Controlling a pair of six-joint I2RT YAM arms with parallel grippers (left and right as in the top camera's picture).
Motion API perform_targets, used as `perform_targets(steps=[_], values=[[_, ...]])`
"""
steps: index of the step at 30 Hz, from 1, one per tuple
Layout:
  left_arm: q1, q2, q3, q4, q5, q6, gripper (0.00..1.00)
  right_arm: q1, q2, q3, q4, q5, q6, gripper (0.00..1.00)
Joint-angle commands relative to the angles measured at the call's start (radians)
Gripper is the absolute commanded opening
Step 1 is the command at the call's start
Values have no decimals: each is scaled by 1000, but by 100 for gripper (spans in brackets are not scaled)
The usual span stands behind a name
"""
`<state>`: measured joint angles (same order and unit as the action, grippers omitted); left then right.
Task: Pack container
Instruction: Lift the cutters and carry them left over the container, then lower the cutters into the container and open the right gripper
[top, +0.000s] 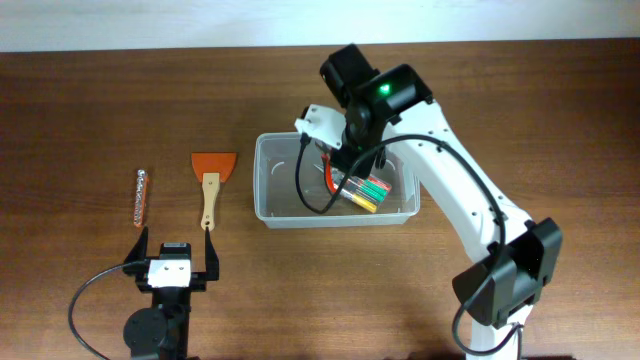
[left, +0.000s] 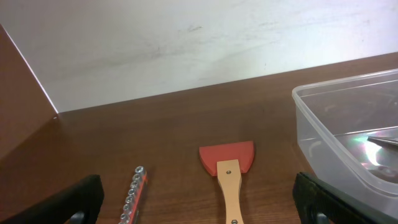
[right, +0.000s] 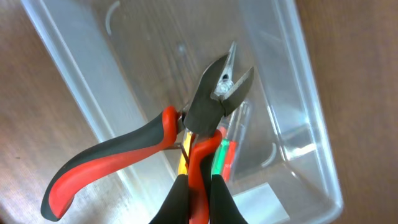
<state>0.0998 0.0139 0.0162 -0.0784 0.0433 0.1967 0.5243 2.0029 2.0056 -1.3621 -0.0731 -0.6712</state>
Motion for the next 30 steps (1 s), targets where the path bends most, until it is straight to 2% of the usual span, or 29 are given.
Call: perform_targets(steps=[1,21,26,27,30], values=[[5,-6,-7,0,-7,-9,99,-2,-1,-80,44,-21,-36,4],[5,-6,-7,0,-7,-9,99,-2,1,-370,305,-24,-54,5],[5,-6,-7,0,-7,-9,99,-2,1,-396,331,-28,-53,6],[5,-6,-7,0,-7,-9,99,-2,1,-396,333,-29,-53,13],[5,-6,-7,0,-7,-9,99,-2,1,-396,343,-29,-53,18]])
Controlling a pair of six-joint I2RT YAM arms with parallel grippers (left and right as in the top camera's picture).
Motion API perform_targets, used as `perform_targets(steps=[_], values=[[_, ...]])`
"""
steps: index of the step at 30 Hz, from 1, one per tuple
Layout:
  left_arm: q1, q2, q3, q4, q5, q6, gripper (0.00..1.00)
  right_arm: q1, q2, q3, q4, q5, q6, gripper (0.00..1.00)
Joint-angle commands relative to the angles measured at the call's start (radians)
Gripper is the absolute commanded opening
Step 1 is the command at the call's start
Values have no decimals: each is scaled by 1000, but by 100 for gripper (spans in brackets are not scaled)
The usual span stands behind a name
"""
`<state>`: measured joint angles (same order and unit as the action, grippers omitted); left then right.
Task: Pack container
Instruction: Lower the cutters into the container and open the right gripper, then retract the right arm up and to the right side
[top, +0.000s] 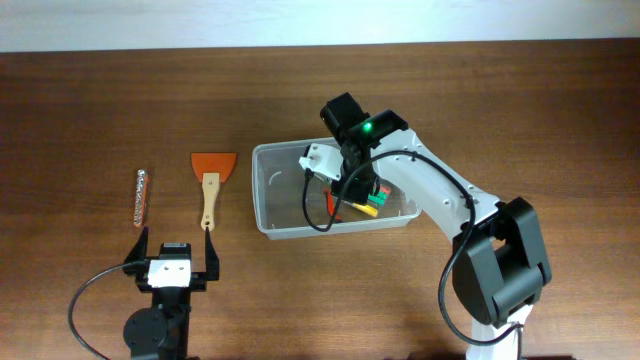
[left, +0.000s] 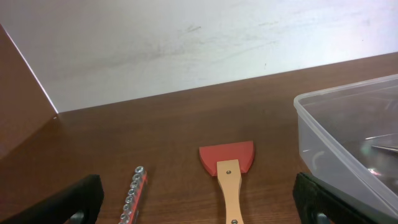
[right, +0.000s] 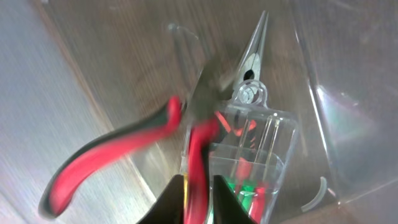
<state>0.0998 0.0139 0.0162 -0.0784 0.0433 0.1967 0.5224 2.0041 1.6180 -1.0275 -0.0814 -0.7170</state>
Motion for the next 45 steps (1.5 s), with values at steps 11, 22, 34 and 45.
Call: perform_targets(steps=[11,22,34,45], values=[[5,-6,-7,0,-7,-9,99,0,0,-6,45,-19,19,46],[5,-6,-7,0,-7,-9,99,-60,-1,314,-42,136,280,99],[5,-6,-7,0,-7,-9,99,-482,-2,763,-415,273,641,99],[5,-6,-7,0,-7,-9,99,-856,0,757,-509,266,707,99]])
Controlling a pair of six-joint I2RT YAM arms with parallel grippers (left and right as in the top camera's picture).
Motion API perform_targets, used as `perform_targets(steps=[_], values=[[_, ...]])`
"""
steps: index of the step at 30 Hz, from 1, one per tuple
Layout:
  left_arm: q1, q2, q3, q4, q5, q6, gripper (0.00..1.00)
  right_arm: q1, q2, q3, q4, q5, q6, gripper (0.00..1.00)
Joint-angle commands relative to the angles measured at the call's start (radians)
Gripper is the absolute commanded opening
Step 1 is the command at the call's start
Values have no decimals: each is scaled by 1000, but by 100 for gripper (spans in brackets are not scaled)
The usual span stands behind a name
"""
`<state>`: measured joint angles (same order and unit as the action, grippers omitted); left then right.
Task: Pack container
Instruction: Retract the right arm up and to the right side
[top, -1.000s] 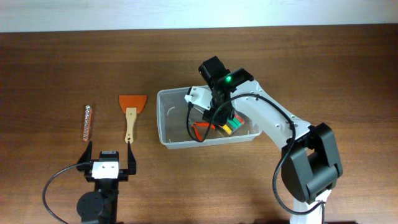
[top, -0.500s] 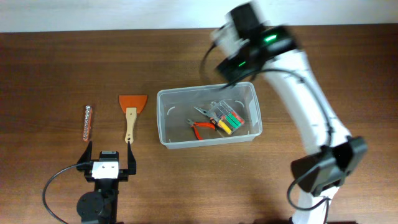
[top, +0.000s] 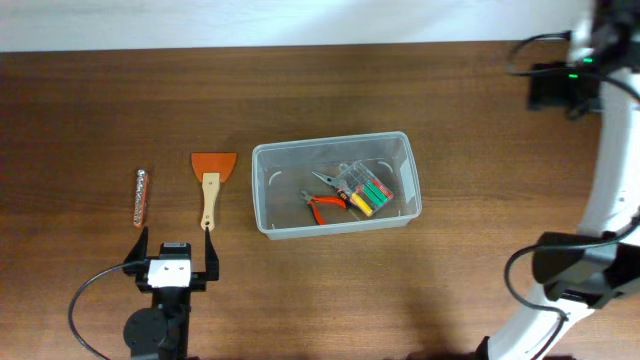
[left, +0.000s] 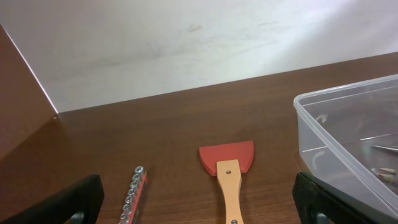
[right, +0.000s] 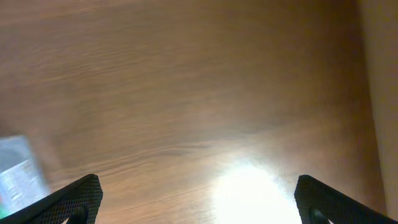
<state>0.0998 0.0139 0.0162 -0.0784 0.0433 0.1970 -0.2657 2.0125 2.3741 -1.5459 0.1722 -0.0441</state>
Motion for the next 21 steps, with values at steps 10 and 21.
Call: perform_targets(steps=[10,21], values=[[5,-6,-7,0,-7,-9,99,-320,17,-9,59,-114,35,99],[5,-6,-7,0,-7,-9,99,-355,200,-9,13,-145,117,99]])
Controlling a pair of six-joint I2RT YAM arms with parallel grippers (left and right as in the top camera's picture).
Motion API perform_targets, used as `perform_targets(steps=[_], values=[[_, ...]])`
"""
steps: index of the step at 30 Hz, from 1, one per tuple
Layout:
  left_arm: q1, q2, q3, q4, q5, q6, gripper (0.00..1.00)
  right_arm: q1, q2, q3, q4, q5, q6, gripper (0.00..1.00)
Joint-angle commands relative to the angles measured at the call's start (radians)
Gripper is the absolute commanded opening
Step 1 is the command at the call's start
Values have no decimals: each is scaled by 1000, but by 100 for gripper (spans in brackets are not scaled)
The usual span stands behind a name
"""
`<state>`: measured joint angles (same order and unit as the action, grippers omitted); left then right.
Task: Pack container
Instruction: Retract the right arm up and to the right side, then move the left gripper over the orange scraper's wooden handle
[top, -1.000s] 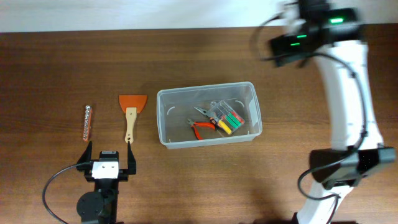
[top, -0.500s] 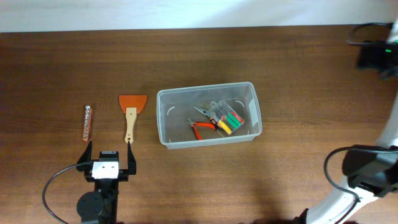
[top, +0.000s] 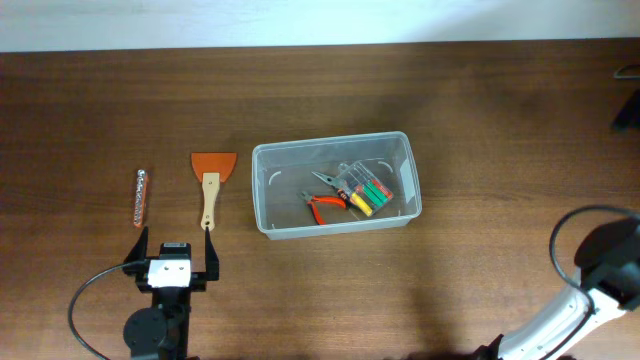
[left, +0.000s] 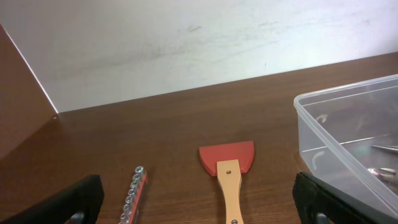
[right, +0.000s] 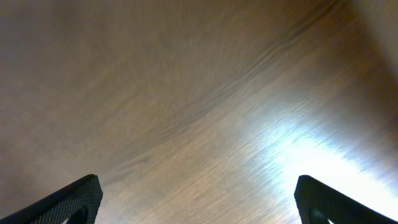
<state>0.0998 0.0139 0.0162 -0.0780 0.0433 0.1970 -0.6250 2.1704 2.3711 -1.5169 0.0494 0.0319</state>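
Observation:
A clear plastic container (top: 270, 190) stands mid-table and holds red-handled pliers (top: 326, 204) and a clear case of coloured bits (top: 366, 190). Left of it lie a red scraper with a wooden handle (top: 210, 180) and a strip of sockets (top: 141, 196). My left gripper (top: 171, 258) rests open at the front left, nothing between its fingers; the scraper (left: 228, 171) and sockets (left: 134, 193) lie ahead of it, the container (left: 323, 124) to its right. My right gripper (right: 198, 205) is open over bare wood; only its arm (top: 600, 270) shows overhead at the right edge.
A pale wall (left: 186, 43) rises behind the table's far edge. The right arm's cable (top: 565, 235) loops at the front right. Bright glare lies on the wood under the right wrist (right: 311, 149).
My right arm has swung further right, its wrist leaving the overhead view at the table's right edge. It stays open over bare wood. The left gripper and all objects are unmoved.
My right gripper held the red-handled pliers above the container, then lower inside it beside the bit case. Later the pliers lay in the container and the gripper was open at the far right. Now it is further out. The left gripper stayed still throughout.

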Motion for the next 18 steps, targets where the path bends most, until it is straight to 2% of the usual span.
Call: perform_targets(steps=[1,11,15,18], values=[[5,-6,-7,0,-7,-9,99,5,50,-6,-24,-23,41,99],[6,-6,-7,3,0,-10,99,5,58,-6,-24,-23,40,99],[6,-6,1,12,137,-36,99,5,58,-6,-24,-23,40,99],[6,10,72,-74,150,-92,99,5,58,-6,-24,-23,40,99]])
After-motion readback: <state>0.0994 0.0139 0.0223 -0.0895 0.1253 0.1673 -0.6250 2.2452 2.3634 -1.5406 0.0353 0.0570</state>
